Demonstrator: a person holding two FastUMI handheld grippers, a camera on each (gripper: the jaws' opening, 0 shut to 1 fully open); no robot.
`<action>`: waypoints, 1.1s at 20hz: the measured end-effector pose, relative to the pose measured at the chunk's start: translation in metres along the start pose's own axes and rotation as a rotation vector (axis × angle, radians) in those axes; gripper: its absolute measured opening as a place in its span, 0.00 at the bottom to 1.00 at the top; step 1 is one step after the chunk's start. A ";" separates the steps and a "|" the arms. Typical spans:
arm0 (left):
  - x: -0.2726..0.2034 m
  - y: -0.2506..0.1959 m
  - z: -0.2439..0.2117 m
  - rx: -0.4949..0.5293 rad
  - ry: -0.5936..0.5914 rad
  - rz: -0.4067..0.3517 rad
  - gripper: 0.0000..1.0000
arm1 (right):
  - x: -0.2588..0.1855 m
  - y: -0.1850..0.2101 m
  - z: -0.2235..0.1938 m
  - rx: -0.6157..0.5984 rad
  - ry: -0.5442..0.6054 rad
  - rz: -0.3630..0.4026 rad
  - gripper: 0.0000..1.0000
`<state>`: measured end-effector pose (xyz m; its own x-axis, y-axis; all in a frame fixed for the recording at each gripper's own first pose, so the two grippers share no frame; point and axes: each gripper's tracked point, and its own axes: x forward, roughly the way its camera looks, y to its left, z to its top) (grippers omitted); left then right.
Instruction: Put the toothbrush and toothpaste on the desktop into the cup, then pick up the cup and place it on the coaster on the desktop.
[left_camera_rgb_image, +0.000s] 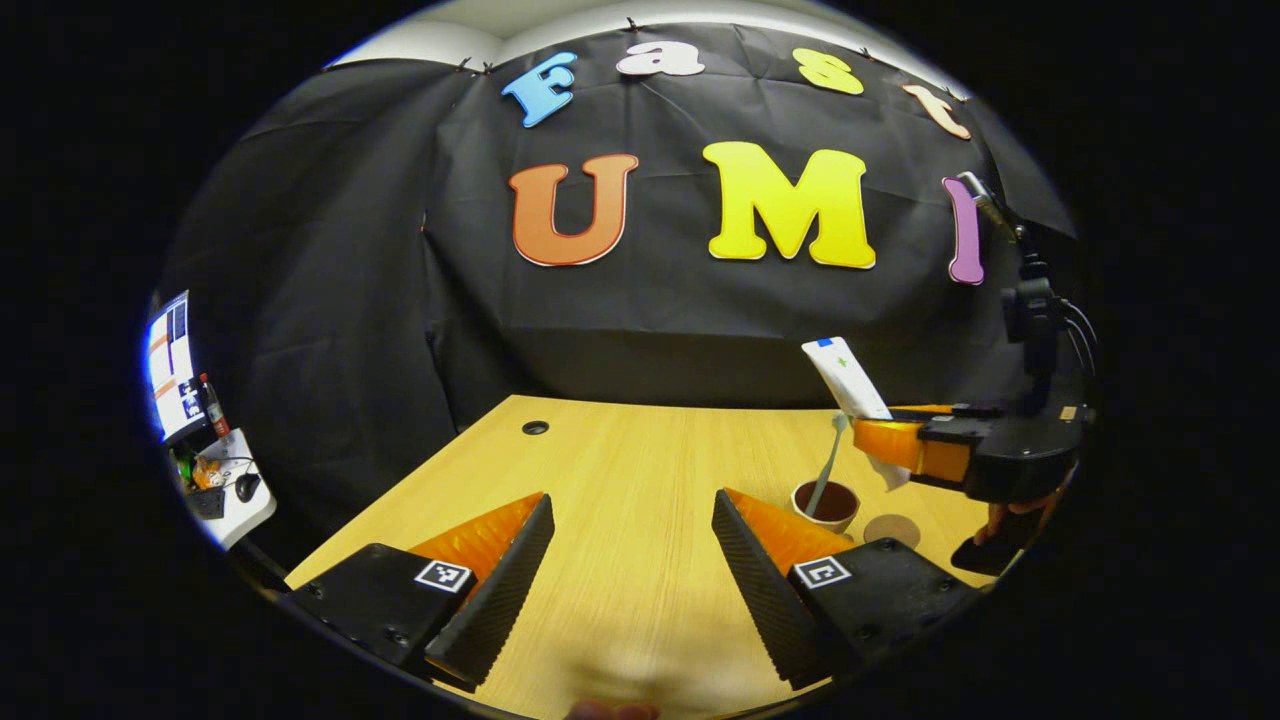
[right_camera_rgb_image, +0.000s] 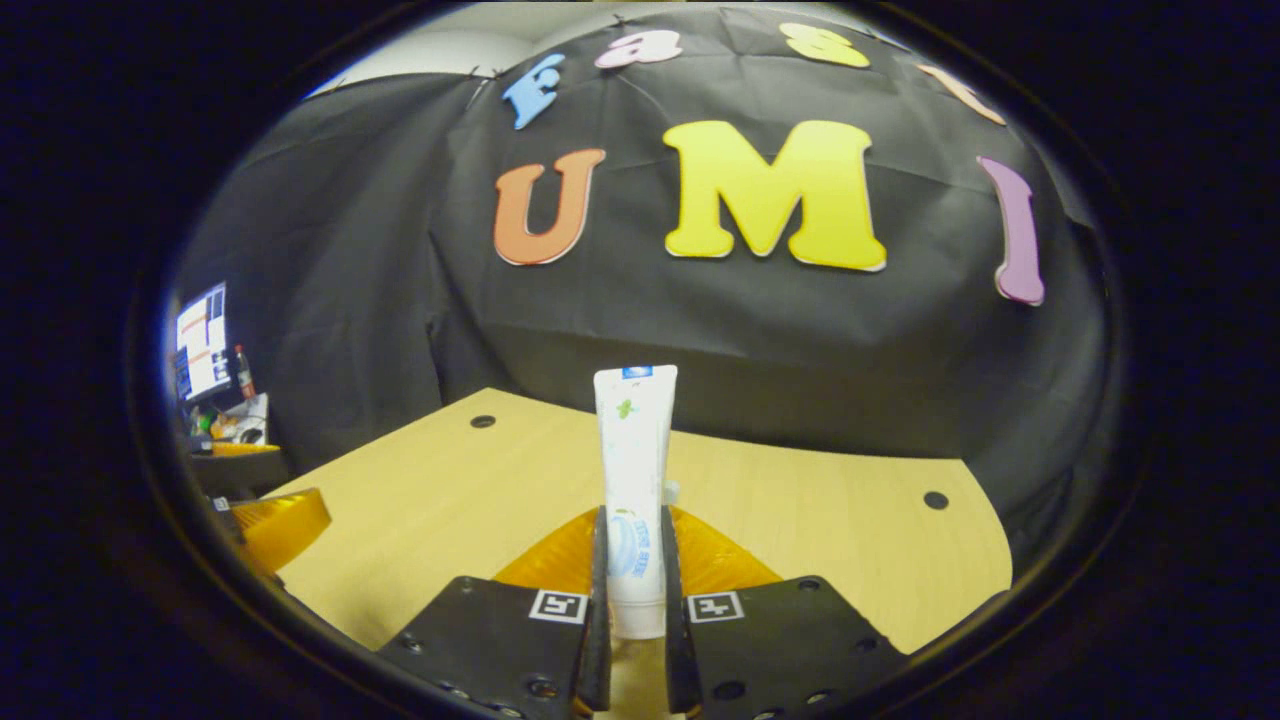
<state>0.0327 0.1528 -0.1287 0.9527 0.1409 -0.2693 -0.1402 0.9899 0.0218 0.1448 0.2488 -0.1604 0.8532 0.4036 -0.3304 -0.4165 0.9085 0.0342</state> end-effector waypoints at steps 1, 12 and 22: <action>-0.005 0.007 -0.001 0.004 0.002 0.010 1.00 | 0.008 0.004 -0.003 -0.015 0.000 0.008 0.22; -0.014 0.016 -0.004 0.001 0.026 0.026 1.00 | 0.027 0.005 -0.006 -0.006 0.004 -0.002 0.26; -0.011 0.003 -0.003 -0.015 0.026 -0.003 1.00 | 0.011 0.005 0.015 -0.019 -0.048 -0.005 0.28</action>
